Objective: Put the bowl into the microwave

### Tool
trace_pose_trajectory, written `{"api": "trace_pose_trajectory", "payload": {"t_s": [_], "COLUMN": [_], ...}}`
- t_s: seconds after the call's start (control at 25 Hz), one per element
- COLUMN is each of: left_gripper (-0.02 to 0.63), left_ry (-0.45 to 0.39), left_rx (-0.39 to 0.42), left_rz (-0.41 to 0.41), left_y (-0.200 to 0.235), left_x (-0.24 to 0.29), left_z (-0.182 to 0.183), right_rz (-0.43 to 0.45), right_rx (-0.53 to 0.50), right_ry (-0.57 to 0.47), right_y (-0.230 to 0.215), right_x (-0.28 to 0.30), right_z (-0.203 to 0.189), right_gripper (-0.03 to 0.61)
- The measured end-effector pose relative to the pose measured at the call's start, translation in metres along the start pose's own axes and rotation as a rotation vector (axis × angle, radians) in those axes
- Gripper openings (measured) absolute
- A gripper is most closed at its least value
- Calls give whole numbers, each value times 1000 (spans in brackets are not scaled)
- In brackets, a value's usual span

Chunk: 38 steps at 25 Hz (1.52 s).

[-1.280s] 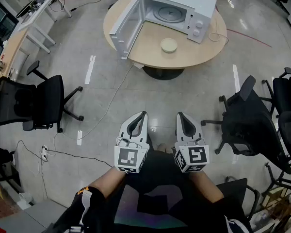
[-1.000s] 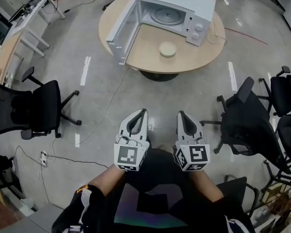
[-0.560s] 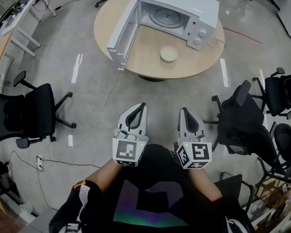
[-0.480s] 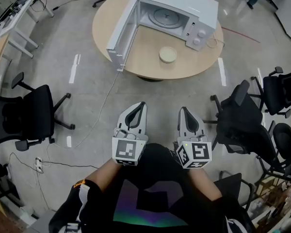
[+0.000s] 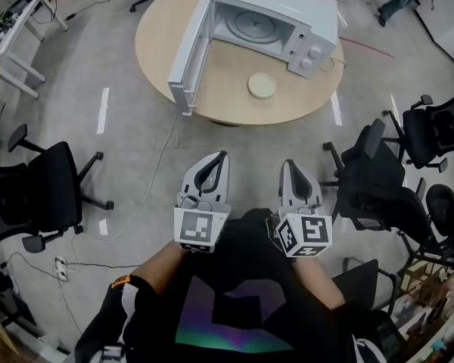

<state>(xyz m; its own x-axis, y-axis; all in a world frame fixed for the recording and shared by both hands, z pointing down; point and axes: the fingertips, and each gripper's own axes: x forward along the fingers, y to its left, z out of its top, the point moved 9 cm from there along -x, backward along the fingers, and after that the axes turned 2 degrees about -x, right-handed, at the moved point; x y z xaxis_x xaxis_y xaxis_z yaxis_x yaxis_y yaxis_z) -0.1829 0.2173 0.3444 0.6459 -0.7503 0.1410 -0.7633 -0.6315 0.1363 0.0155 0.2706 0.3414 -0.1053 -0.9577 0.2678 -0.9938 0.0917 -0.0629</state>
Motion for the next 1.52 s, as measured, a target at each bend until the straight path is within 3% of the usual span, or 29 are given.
{"api": "trace_pose_trajectory", "payload": {"t_s": [0.32, 0.76, 1.16, 1.52], "left_gripper": [43, 43, 43, 43], "left_ry": [20, 29, 48, 100], "left_rx": [-9, 6, -21, 12], "left_rz": [-3, 61, 126, 162], "left_y": [13, 31, 42, 41], "left_x": [8, 46, 122, 194], "left_z": [-2, 4, 8, 10], "right_rz": [3, 72, 118, 136], "right_rx": [-2, 14, 16, 34], "right_ry": [15, 33, 74, 126], "right_y": [5, -14, -68, -127], "right_x": [16, 70, 141, 205], "right_z": [3, 5, 14, 13], "right_gripper": [15, 15, 15, 15]}}
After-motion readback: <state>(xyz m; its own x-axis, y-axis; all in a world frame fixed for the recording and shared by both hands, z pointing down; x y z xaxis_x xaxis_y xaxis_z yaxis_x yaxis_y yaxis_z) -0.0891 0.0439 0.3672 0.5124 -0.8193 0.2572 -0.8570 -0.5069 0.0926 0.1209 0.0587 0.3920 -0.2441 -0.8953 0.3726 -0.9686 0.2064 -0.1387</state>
